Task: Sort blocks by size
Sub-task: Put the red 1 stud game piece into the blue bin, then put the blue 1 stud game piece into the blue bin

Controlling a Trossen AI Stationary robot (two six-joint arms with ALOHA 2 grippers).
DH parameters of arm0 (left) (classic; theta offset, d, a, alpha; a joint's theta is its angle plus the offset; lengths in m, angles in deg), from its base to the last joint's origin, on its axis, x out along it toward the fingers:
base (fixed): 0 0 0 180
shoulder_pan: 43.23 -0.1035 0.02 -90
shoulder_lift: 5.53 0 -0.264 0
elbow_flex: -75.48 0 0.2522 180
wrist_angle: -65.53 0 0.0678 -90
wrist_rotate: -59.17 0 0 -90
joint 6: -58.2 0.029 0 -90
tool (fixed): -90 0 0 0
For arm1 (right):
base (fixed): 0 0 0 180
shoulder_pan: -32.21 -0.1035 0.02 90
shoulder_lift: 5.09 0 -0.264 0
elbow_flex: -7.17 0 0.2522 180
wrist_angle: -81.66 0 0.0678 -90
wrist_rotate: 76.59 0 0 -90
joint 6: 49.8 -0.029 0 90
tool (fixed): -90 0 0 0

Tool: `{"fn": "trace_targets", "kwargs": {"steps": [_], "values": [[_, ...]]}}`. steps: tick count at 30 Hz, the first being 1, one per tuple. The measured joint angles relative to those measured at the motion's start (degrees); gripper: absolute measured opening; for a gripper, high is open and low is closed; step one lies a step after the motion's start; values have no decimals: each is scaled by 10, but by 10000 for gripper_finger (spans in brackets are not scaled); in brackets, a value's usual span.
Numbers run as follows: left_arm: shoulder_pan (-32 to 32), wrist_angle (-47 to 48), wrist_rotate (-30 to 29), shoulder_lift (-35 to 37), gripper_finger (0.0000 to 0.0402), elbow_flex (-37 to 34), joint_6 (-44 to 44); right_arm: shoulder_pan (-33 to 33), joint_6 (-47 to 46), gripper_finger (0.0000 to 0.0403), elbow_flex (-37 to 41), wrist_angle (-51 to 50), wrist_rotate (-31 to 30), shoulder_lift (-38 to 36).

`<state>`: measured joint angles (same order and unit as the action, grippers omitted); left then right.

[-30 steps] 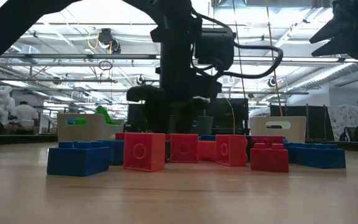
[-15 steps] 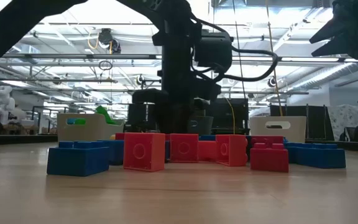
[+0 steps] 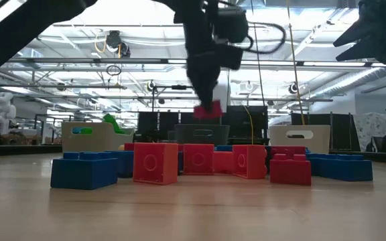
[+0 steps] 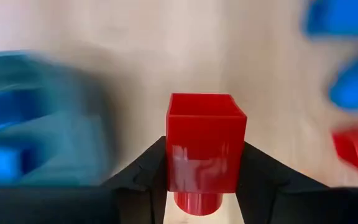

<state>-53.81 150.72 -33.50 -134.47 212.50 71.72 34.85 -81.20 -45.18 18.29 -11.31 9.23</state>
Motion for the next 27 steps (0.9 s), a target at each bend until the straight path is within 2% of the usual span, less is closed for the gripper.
{"fn": "trace_targets", "kwargs": {"steps": [5, 10, 12, 14, 20, 24, 27], "values": [[-59, -21, -54, 0, 139, 50, -122, 0, 5, 238, 0, 0, -29, 0], [-127, -38, -55, -1, 139, 45, -252, 0, 6, 238, 0, 0, -40, 0], [-147, -41, -48, -2, 140, 37, -279, 0, 6, 238, 0, 0, -40, 0], [-158, -41, -42, -3, 162, 32, -277, 0, 6, 238, 0, 0, -40, 0], [-159, -40, -39, -3, 258, 31, -237, 0, 6, 238, 0, 0, -40, 0], [-135, -40, -26, -3, 280, 31, -201, 0, 6, 238, 0, 0, -40, 0], [-97, -35, 6, -3, 283, 34, -91, 0, 8, 238, 0, 0, -40, 0]]}}
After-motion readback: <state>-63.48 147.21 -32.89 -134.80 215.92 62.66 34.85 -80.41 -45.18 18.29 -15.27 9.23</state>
